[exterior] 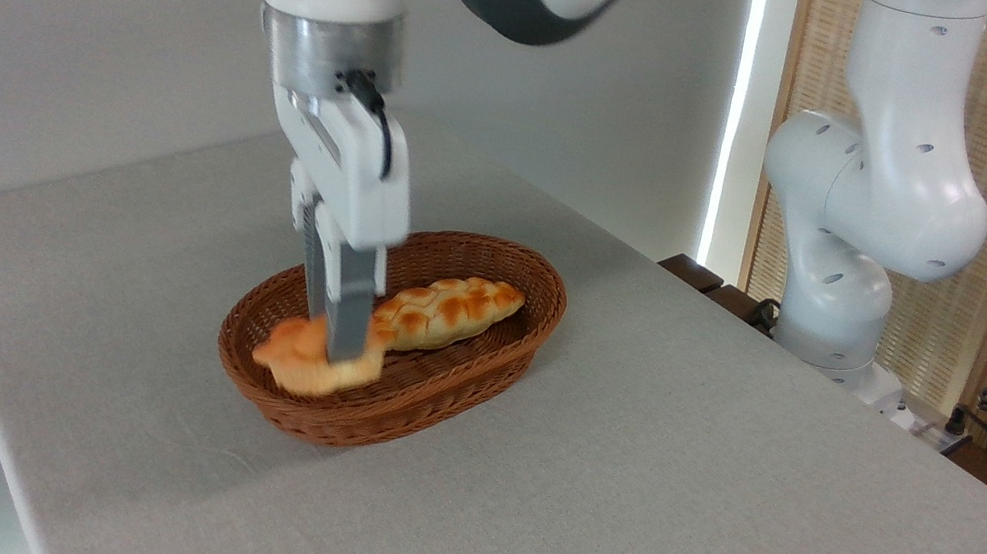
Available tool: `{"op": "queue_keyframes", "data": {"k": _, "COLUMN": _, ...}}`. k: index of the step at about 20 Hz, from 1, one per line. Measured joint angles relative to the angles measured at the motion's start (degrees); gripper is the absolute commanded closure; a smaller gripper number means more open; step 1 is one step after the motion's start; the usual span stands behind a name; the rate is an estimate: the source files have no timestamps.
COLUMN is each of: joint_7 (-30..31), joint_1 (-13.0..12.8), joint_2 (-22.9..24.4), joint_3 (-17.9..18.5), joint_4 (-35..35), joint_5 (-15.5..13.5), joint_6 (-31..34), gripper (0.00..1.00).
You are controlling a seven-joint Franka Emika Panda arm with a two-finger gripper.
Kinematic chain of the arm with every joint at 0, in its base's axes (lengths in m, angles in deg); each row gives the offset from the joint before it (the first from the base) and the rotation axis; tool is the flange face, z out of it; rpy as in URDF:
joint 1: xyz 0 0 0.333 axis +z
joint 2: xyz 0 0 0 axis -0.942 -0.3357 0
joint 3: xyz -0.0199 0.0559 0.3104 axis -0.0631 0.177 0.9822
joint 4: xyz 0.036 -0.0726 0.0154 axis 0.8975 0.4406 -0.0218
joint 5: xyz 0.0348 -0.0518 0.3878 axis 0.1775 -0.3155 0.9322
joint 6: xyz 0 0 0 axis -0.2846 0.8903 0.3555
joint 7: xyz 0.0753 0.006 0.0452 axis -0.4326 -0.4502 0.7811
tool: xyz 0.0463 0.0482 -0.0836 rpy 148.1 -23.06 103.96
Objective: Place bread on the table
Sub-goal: 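Lift the round roll out of the basket and move it beside the basket, then lower the roll onto the table and open the gripper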
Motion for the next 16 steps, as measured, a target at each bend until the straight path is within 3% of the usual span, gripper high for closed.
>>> {"op": "queue_keyframes", "data": {"k": 1, "joint_7": -1.4, "joint_1": 0.1, "joint_2": -0.6, "joint_3": 1.7, "joint_4": 0.0, "joint_5": 0.3, "joint_6": -0.8, "gripper": 0.46}}
{"op": "queue_keyframes", "data": {"k": 2, "joint_7": -2.2, "joint_1": 0.3, "joint_2": -1.4, "joint_3": 3.1, "joint_4": 0.1, "joint_5": 0.9, "joint_6": -1.5, "gripper": 0.33}}
{"op": "queue_keyframes", "data": {"k": 3, "joint_7": -2.8, "joint_1": 0.4, "joint_2": -2.5, "joint_3": 4.3, "joint_4": 0.2, "joint_5": 2.1, "joint_6": -2.3, "gripper": 0.12}}
{"op": "queue_keyframes", "data": {"k": 4, "joint_7": -3.1, "joint_1": 0.4, "joint_2": -3.7, "joint_3": 5.0, "joint_4": 0.2, "joint_5": 3.1, "joint_6": -2.9, "gripper": 0.00}}
{"op": "queue_keyframes", "data": {"k": 9, "joint_7": -3.0, "joint_1": 0.2, "joint_2": -9.3, "joint_3": 5.2, "joint_4": 0.2, "joint_5": 4.1, "joint_6": -5.1, "gripper": 0.00}}
{"op": "queue_keyframes", "data": {"k": 16, "joint_7": -3.0, "joint_1": 0.1, "joint_2": -9.9, "joint_3": 5.2, "joint_4": 0.1, "joint_5": 4.1, "joint_6": -5.1, "gripper": 0.00}}
